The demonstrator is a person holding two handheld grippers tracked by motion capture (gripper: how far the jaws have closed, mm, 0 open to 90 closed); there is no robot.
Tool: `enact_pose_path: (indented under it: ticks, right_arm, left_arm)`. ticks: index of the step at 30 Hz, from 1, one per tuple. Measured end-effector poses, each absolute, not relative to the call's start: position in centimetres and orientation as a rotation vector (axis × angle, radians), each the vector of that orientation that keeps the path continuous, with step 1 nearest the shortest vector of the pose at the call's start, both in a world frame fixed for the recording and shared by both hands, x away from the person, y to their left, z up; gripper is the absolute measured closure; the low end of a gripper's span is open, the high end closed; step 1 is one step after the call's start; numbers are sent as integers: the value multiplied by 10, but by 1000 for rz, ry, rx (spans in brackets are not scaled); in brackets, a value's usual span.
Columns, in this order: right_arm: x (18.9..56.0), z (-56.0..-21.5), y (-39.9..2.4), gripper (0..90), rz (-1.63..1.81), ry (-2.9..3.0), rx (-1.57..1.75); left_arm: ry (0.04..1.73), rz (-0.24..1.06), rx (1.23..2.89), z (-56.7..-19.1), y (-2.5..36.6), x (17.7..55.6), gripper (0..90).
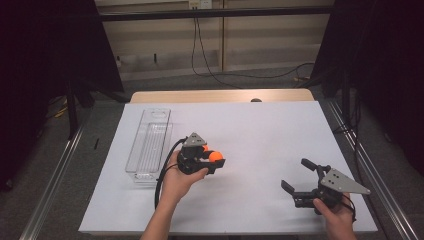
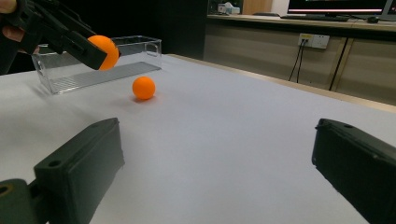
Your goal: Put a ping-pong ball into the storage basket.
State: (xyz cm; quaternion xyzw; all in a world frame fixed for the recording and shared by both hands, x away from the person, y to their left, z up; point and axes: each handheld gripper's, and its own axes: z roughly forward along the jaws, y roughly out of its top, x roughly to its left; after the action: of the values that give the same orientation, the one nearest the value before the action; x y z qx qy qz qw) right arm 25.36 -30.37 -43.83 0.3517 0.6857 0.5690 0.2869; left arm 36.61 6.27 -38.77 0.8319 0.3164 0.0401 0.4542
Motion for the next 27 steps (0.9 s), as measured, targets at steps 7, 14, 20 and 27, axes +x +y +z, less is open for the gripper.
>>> enact_pose_path:
  ticks: [7, 14, 20, 27]
  right_arm:
    - [254, -438, -304, 15, 1521, 1834, 938]
    - [254, -438, -303, 16, 1521, 1838, 939]
    - [254, -438, -303, 16, 1522, 1839, 938]
    - [254, -438, -302, 16, 1520, 1843, 934]
  left_arm:
    - [797, 103, 2044, -388, 65, 367, 508]
    - [819, 114, 2038, -386, 70, 369, 508]
    - [842, 138, 2031, -385, 75, 371, 508]
    - [858, 148, 2034, -385, 79, 372, 508]
